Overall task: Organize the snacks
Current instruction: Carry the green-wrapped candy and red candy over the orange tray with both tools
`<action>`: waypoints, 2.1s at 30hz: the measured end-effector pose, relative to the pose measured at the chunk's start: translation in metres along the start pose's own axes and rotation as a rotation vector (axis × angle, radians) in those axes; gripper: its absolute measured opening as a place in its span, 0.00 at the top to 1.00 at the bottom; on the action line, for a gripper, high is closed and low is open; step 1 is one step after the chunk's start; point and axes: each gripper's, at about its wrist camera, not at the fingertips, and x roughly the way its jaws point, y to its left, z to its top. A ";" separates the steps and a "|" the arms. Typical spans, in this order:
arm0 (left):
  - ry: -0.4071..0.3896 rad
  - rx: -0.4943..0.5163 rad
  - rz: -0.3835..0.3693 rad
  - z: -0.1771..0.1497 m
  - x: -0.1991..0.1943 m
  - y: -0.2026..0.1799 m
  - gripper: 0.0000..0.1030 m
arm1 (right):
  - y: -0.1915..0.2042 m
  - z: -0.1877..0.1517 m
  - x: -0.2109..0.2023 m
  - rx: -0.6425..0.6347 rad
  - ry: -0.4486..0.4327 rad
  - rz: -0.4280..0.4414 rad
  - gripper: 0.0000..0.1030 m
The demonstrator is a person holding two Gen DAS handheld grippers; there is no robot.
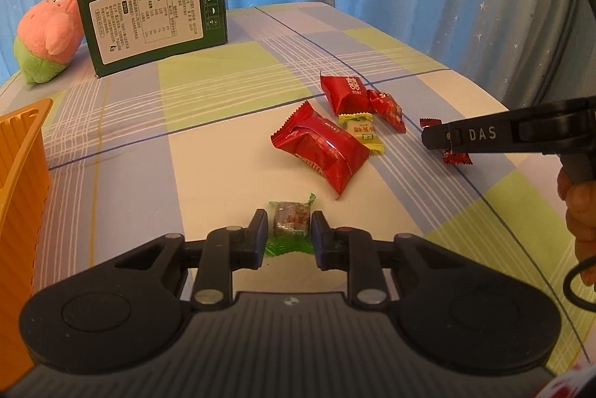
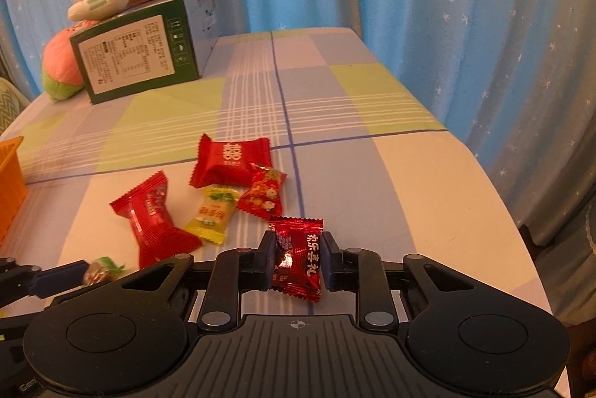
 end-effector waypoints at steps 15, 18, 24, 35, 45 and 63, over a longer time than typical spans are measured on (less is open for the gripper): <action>0.018 -0.102 0.014 -0.029 -0.068 0.002 0.82 | 0.015 -0.034 -0.065 0.070 -0.007 0.049 0.76; 0.013 -0.116 0.019 -0.036 -0.088 0.002 0.82 | 0.021 -0.047 -0.082 0.072 0.000 0.053 0.76; 0.007 -0.145 0.022 -0.048 -0.126 0.005 0.81 | 0.034 -0.067 -0.119 0.071 -0.006 0.052 0.76; -0.034 -0.166 0.040 -0.057 -0.188 0.009 0.82 | 0.064 -0.086 -0.180 0.030 -0.025 0.077 0.76; -0.063 -0.179 0.070 -0.062 -0.231 0.019 0.82 | 0.096 -0.091 -0.217 -0.015 -0.056 0.114 0.76; -0.106 -0.240 0.142 -0.081 -0.285 0.056 0.81 | 0.158 -0.095 -0.242 -0.105 -0.083 0.203 0.76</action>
